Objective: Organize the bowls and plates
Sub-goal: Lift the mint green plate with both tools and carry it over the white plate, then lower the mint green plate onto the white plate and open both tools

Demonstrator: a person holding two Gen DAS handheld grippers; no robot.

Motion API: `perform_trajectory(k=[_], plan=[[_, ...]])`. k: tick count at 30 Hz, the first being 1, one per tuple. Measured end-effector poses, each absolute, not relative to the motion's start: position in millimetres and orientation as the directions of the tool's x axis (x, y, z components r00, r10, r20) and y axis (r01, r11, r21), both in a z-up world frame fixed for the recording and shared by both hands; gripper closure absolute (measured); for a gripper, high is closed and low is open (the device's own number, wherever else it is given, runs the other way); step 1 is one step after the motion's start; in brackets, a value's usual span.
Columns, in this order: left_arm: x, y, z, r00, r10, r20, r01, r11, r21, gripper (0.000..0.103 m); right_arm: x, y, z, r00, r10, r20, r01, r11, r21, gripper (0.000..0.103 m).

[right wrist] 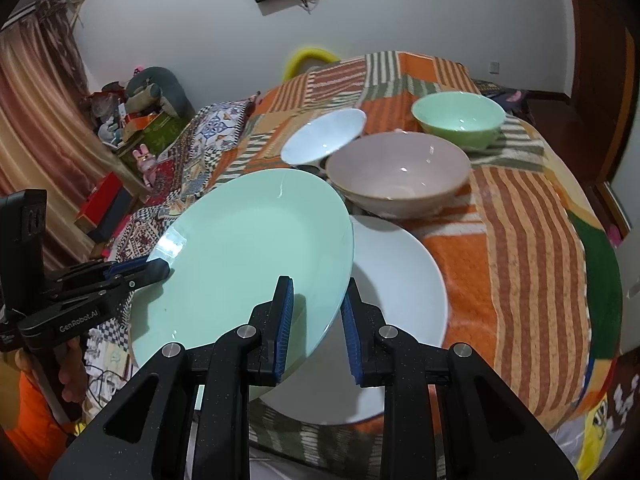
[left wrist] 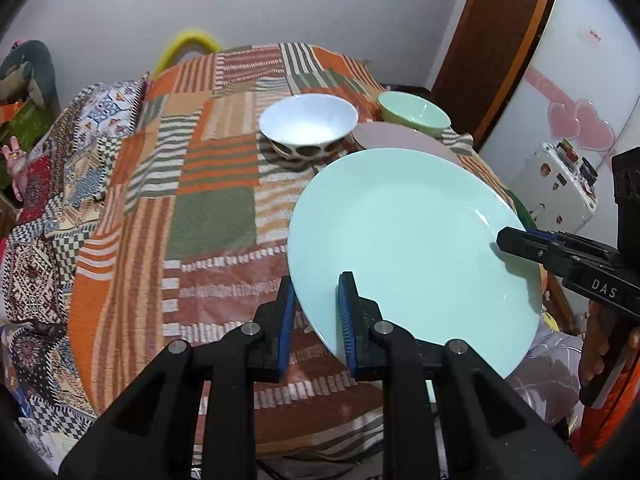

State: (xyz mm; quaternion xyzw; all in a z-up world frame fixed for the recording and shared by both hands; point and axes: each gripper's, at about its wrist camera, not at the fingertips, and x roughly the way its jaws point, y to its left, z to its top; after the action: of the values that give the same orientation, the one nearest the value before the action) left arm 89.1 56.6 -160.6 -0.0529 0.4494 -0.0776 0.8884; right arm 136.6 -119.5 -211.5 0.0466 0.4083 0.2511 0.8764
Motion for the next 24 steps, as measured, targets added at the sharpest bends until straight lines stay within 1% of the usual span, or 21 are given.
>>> perform_trajectory(k=[8,24], plan=[[101,42,-182,0.522,-0.215,-0.825,0.107,0.976,-0.187,0.083,133,-131,-225,0.536,0.451,-0.713,-0.367,0.886,0.284,0.080],[120,19,-209,0.445,-0.217,-0.869,0.131,0.976,-0.177,0.082,140,-149,-252,0.500,0.429,-0.752,-0.300,0.900,0.314,0.080]])
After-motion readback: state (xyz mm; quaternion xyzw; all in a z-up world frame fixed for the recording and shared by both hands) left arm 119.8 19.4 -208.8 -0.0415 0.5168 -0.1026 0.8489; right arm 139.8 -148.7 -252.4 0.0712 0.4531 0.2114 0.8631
